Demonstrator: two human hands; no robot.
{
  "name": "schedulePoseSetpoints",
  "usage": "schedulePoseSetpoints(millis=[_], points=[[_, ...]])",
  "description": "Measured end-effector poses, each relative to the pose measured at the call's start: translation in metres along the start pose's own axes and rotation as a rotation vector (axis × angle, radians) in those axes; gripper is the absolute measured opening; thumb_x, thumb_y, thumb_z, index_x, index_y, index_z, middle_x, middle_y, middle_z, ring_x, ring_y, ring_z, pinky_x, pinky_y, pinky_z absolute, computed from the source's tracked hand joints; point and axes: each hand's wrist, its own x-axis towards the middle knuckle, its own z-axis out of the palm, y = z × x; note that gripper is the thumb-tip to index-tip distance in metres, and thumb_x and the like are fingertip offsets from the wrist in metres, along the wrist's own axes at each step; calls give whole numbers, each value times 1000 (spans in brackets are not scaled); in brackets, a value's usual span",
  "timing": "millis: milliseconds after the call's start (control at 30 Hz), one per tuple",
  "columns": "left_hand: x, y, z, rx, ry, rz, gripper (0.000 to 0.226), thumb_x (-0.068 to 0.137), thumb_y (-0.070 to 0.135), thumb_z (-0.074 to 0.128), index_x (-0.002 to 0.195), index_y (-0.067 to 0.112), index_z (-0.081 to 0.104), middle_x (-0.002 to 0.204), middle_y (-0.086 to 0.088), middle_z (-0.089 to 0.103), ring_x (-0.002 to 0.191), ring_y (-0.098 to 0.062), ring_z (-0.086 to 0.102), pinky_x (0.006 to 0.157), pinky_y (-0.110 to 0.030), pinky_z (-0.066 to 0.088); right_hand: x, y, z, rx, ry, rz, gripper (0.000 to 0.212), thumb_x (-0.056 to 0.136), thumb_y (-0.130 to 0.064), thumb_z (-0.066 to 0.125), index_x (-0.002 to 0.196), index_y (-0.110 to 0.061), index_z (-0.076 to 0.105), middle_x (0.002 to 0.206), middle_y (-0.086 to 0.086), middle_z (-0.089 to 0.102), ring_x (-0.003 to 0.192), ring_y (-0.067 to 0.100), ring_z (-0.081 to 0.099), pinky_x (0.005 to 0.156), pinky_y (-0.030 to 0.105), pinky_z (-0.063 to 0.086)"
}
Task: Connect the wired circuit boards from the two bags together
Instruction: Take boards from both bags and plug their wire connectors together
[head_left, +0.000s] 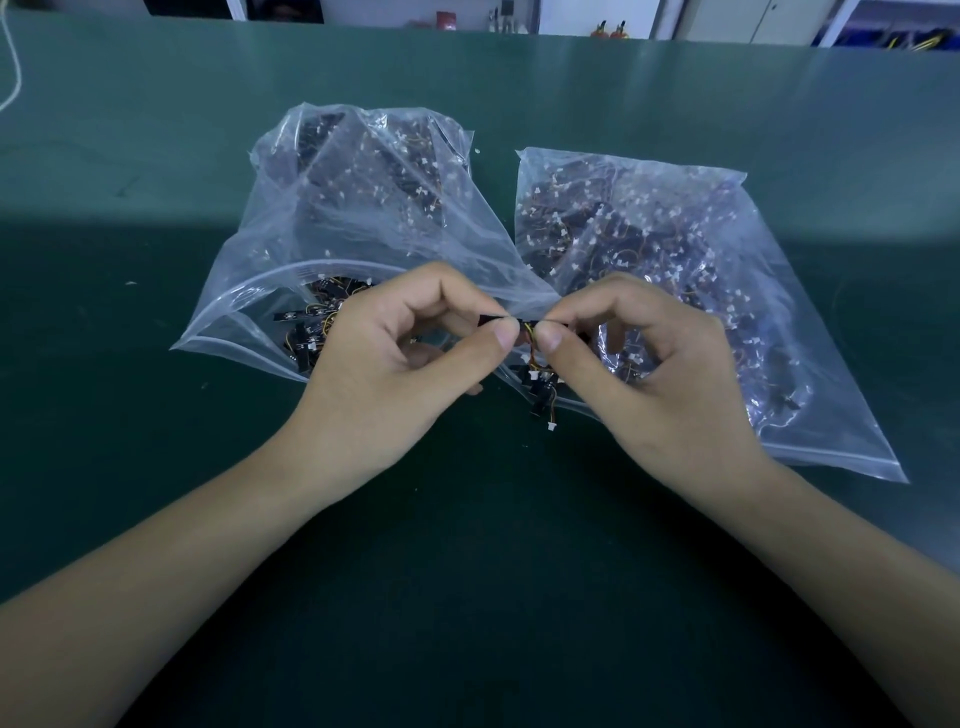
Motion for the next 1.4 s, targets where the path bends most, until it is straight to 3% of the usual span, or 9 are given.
schedulePoseSetpoints(millis=[167, 300, 433, 633, 800, 1000, 1067, 1167, 1400], points=[[0, -2, -1, 18, -16, 1, 12, 95, 16, 74, 91, 6, 70, 88, -14, 73, 85, -37, 68, 61, -60, 53, 1, 2, -1, 0, -28, -13, 7, 99, -13, 75, 93, -16, 75, 88, -10, 72, 85, 17, 67, 83, 22, 46], [0, -1, 0, 19, -26, -4, 12, 96, 17, 73, 93, 6, 70, 87, -8, 73, 81, -25, 67, 61, -47, 60, -1, 3, -1, 35, -26, 15, 7, 100, -14, 75, 94, -18, 74, 86, -11, 72, 83, 11, 66, 82, 17, 44], [-1, -3, -1, 40, -22, 8, 11, 96, 16, 74, 94, 6, 70, 87, -12, 71, 81, -30, 67, 60, -49, 57, 0, 3, -1, 35, -35, 19, 7, 100, -13, 75, 94, -18, 75, 86, -10, 73, 82, 10, 66, 80, 17, 44], [-2, 0, 0, 90, -89, -23, 17, 92, 40, 77, 107, 32, 71, 100, 10, 77, 88, -13, 72, 59, -48, 57, 2, 1, 0, 139, 14, 53, 5, 101, -19, 73, 100, -16, 77, 88, -9, 75, 81, 9, 68, 77, 17, 47], [-3, -4, 3, 217, -184, 8, 11, 93, 30, 84, 97, 26, 75, 86, 11, 76, 77, -11, 70, 66, -13, 46, 1, -1, -1, 191, 2, 74, 4, 99, -19, 74, 98, -17, 77, 88, -9, 77, 80, 7, 70, 77, 18, 50], [-4, -4, 7, 268, -180, 49, 16, 92, 13, 84, 87, 26, 75, 70, 29, 65, 63, 5, 61, 64, -2, 40, 0, -4, 3, 210, -13, 58, 2, 96, -21, 76, 97, -21, 78, 89, -7, 76, 81, 15, 69, 76, 24, 50], [-4, -3, 6, 273, -191, 42, 25, 93, 11, 83, 85, 32, 72, 68, 28, 63, 61, 4, 58, 63, -4, 39, 0, -3, 3, 208, -14, 57, 4, 95, -20, 77, 99, -19, 79, 91, -1, 77, 82, 21, 71, 74, 32, 54], [-4, -4, 4, 232, -191, 16, 9, 94, 13, 81, 92, 20, 77, 76, 11, 70, 67, -9, 61, 62, -20, 44, -1, -1, 4, 232, -40, 80, 18, 95, -20, 78, 112, -14, 78, 93, 6, 77, 86, 30, 74, 79, 46, 59], [-3, -8, 2, 99, -104, -58, 10, 93, 6, 79, 90, 15, 76, 78, -4, 73, 68, -29, 63, 54, -37, 47, 0, 1, 3, 296, -45, 65, 28, 99, -4, 74, 125, -12, 72, 93, 12, 73, 83, 29, 71, 83, 39, 59]])
